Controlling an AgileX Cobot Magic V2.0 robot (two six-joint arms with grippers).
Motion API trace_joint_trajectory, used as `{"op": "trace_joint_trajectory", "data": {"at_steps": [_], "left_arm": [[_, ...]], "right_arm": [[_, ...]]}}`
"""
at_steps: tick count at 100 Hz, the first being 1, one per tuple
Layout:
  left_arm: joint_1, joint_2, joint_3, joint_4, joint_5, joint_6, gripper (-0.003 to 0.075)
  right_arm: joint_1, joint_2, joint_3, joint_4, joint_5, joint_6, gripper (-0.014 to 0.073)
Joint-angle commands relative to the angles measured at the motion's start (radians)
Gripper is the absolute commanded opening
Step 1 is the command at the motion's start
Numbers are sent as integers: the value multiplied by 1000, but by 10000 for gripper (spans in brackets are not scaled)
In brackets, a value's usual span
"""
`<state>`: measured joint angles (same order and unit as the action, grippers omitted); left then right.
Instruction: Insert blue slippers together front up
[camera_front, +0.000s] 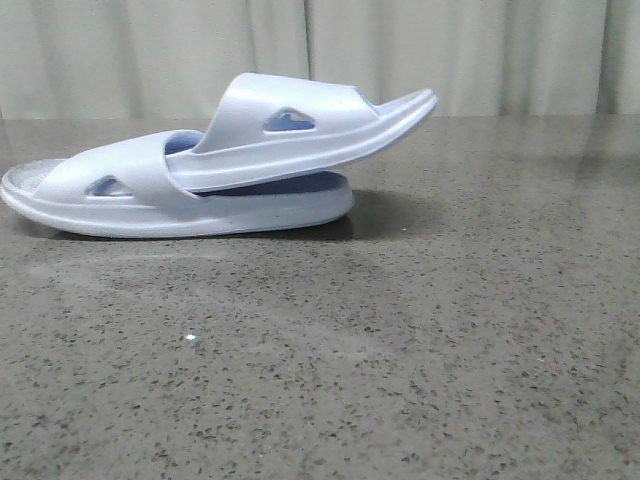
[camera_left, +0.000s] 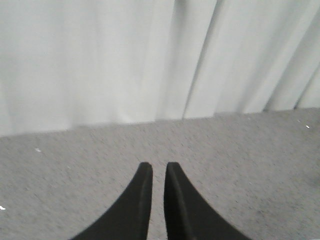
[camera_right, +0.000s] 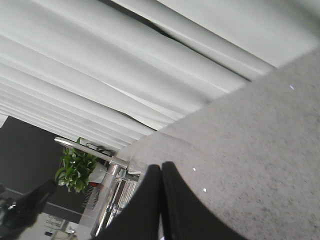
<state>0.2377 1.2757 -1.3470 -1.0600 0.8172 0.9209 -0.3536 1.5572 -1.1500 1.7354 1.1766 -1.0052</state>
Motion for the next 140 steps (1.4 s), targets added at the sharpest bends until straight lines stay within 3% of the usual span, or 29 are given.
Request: {"op": "trace_joint_trajectory", "data": {"at_steps": [1, 25, 37, 48, 55, 64, 79, 105, 140], "left_arm": [[2, -100, -34, 51, -99, 14, 15], [-53, -223, -18, 232, -90, -15, 15], [-185, -293, -18, 461, -66, -90, 15], [-348, -373, -16, 721, -39, -240, 15], [-430, -438, 7, 789, -61, -318, 15], [-477, -516, 76, 780, -189, -399, 15], [-487, -629, 266, 755, -366, -402, 15], [-487, -775, 579, 655, -515, -402, 15], [-487, -953, 900, 523, -661, -402, 15]], "right_arm": [[-11, -103, -30, 46, 26, -54, -88], [19, -272, -30, -211, -101, -69, -88], [111, -336, -30, -384, -119, -67, -88], [247, -403, -30, -533, -124, -62, -88], [296, -452, -30, -630, -159, -3, -88], [311, -504, -14, -639, -302, 74, -88], [311, -577, 43, -625, -511, 84, -88], [311, -781, 284, -772, -608, 79, -88], [311, -1040, 710, -749, -684, 58, -88]]}}
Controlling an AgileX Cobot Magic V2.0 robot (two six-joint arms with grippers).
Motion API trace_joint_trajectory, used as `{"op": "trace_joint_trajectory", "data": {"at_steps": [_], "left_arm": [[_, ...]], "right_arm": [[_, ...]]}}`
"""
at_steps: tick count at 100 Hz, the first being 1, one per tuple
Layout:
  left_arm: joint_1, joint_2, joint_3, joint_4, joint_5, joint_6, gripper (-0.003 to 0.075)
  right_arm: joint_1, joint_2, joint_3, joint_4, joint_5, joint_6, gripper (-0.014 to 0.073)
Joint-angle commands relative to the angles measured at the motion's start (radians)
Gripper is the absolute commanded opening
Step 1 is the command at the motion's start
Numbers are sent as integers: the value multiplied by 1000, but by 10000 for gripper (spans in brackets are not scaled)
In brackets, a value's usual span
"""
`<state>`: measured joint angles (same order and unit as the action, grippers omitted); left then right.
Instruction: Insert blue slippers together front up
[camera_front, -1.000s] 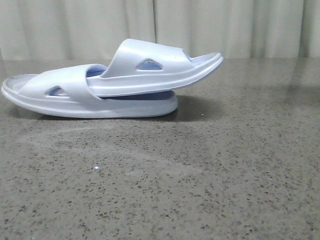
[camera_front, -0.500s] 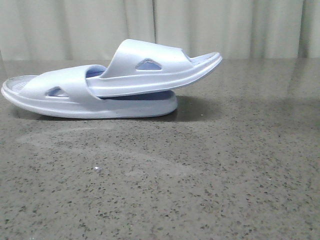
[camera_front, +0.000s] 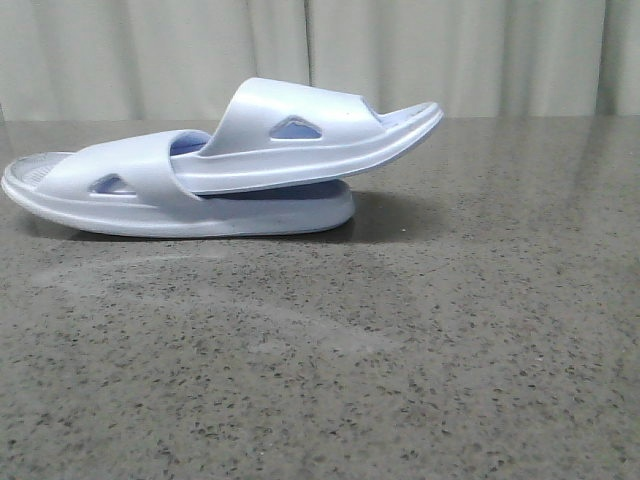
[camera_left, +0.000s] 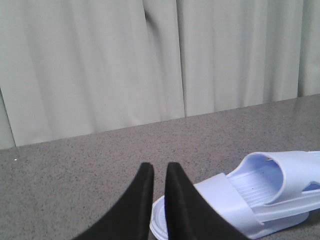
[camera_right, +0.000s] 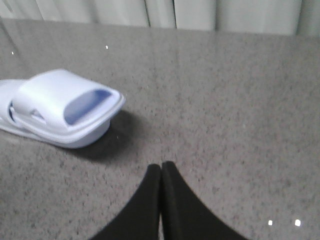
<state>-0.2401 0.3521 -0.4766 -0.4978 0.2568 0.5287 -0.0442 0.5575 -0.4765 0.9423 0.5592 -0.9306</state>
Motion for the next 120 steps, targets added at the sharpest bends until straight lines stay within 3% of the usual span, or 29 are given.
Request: {"op": "trace_joint_trajectory", "data": {"at_steps": [1, 35, 112, 120], "left_arm": [[-9, -36, 34, -40, -100, -10, 15], [-9, -84, 122, -129, -102, -10, 15], [-9, -84, 125, -129, -112, -10, 15], [-9, -84, 133, -46, -124, -10, 15]], "right_arm": [[2, -49, 47, 47, -68, -16, -88], [2, -104, 110, 103, -91, -16, -89], [2, -104, 110, 103, -91, -16, -89], [2, -104, 110, 103, -91, -16, -89]]}}
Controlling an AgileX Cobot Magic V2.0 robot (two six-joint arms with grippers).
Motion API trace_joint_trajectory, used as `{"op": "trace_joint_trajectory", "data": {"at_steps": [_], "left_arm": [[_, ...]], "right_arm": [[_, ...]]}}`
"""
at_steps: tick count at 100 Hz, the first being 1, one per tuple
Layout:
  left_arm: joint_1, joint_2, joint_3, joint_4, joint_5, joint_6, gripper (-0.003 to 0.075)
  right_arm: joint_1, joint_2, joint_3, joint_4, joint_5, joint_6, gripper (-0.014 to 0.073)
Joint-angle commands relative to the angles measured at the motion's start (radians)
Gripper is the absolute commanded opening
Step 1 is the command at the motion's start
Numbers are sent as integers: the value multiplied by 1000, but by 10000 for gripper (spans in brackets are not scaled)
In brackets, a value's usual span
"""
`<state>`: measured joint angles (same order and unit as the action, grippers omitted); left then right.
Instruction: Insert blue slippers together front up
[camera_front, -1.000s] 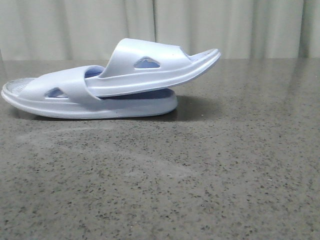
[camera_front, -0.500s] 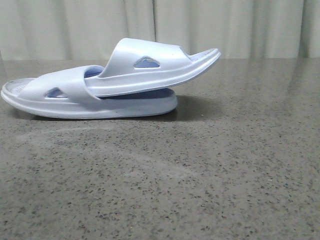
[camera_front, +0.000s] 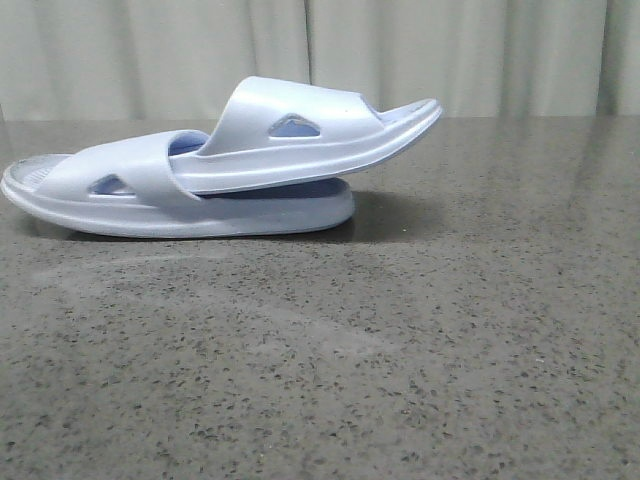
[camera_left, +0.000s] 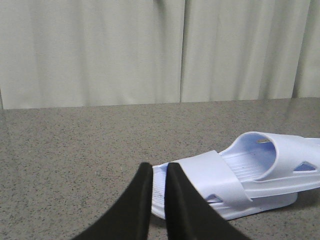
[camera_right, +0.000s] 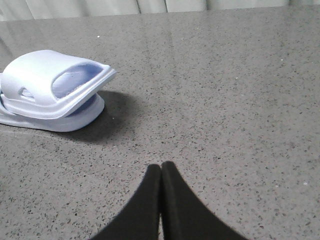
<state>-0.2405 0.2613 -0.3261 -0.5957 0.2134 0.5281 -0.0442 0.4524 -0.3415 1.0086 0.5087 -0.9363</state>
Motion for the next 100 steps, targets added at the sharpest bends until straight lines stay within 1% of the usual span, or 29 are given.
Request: {"op": "trace_joint_trajectory", "data": {"at_steps": [1, 8, 13, 17, 26, 33, 48, 61, 66, 71, 88, 100], "left_arm": [[-8, 7, -15, 63, -80, -9, 15], [10, 3, 7, 173, -101, -35, 15], [38, -4, 31, 260, -142, -104, 15], [66, -17, 59, 349, -169, -190, 15], [130, -59, 115, 467, -205, -310, 15], [180, -98, 165, 516, -213, -369, 15], [254, -183, 264, 522, -222, -377, 15], [283, -247, 339, 526, -248, -378, 15], [284, -274, 338, 526, -196, -378, 15], [284, -298, 338, 528, -181, -378, 15], [287, -296, 339, 533, -162, -375, 15], [287, -296, 338, 488, -158, -375, 15]], "right_arm": [[2, 1, -25, 37, -41, -11, -89], [2, 1, -25, 37, -41, -11, -89], [2, 1, -25, 37, -41, -11, -89], [2, 1, -25, 37, -41, -11, -89], [2, 1, -25, 37, -41, -11, -89], [2, 1, -25, 37, -41, -11, -89], [2, 1, -25, 37, -41, -11, -89], [2, 1, -25, 37, -41, -11, -89], [2, 1, -25, 37, -41, -11, -89], [2, 1, -25, 37, -39, -11, -89], [2, 1, -25, 37, -38, -11, -89], [2, 1, -25, 37, -38, -11, -89]]}}
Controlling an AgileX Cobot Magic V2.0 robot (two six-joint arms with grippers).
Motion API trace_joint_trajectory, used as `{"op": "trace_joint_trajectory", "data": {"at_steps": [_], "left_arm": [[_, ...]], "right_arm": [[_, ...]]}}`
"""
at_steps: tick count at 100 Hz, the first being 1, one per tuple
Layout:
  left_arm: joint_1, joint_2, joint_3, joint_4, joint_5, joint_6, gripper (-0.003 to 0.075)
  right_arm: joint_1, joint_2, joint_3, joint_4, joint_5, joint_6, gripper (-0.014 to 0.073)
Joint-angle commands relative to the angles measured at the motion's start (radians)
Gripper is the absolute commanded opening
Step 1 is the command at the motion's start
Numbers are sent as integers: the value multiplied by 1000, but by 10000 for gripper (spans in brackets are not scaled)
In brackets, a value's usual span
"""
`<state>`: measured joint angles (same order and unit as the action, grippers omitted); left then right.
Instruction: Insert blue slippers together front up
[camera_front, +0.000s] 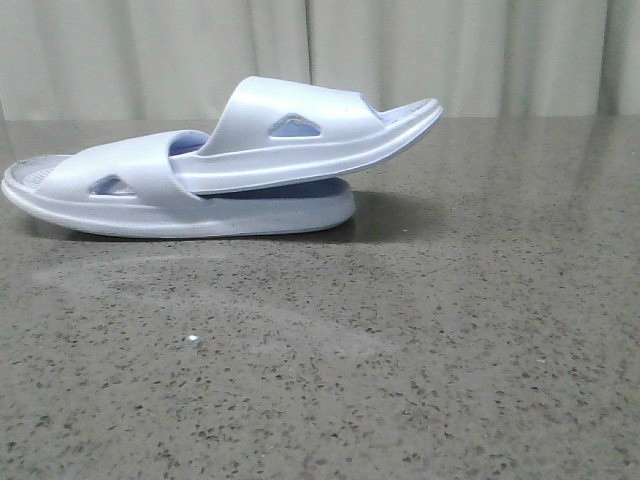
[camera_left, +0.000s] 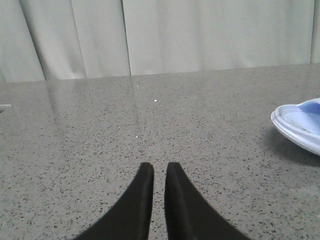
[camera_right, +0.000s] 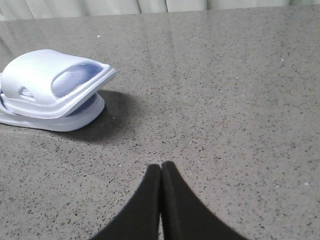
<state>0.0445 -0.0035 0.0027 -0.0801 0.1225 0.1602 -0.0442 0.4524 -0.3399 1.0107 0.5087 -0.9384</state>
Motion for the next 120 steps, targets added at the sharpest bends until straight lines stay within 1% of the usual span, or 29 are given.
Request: {"op": "trace_joint_trajectory", "data": {"at_steps": [1, 77, 90, 97, 102, 104, 105, 106, 107, 109, 112, 113, 114, 116, 117, 120], "left_arm": [[2, -31, 9, -27, -68, -7, 15], [2, -31, 9, -27, -68, -7, 15], [2, -31, 9, -27, -68, -7, 15], [2, -31, 9, -27, -68, -7, 15], [2, -31, 9, -27, -68, -7, 15], [2, -31, 9, -27, -68, -7, 15], [2, -31, 9, -27, -68, -7, 15], [2, -31, 9, -27, -68, -7, 15], [2, -31, 9, -27, -68, -7, 15], [2, -31, 9, -27, -68, -7, 15], [2, -31, 9, -27, -68, -7, 15], [2, -31, 9, -27, -68, -7, 15], [2, -31, 9, -27, -68, -7, 15], [2, -31, 9, -27, -68, -7, 15], [2, -31, 9, -27, -68, -7, 15], [2, -31, 9, -27, -68, -7, 15]], "right_arm": [[2, 1, -27, 35, -38, -9, -89], [2, 1, -27, 35, -38, -9, -89], [2, 3, -24, 31, -111, -9, -89], [2, 1, -24, -22, -145, 2, -89], [2, 1, -24, -139, -173, 98, -89], [2, 1, -23, -203, -186, 167, -89], [2, 1, -23, -249, -191, 222, -89], [2, 1, -23, -273, -202, 251, -89], [2, 1, -20, -297, -208, 313, -89], [2, 1, -19, -371, -228, 378, -89], [2, 1, -13, -488, -258, 541, -89], [2, 1, -9, -510, -274, 573, -89], [2, 1, -7, -532, -282, 635, -89], [2, -2, 0, -596, -307, 693, -89], [2, -2, 2, -636, -316, 746, -89], [3, -13, 21, -708, -362, 838, -89]]}}
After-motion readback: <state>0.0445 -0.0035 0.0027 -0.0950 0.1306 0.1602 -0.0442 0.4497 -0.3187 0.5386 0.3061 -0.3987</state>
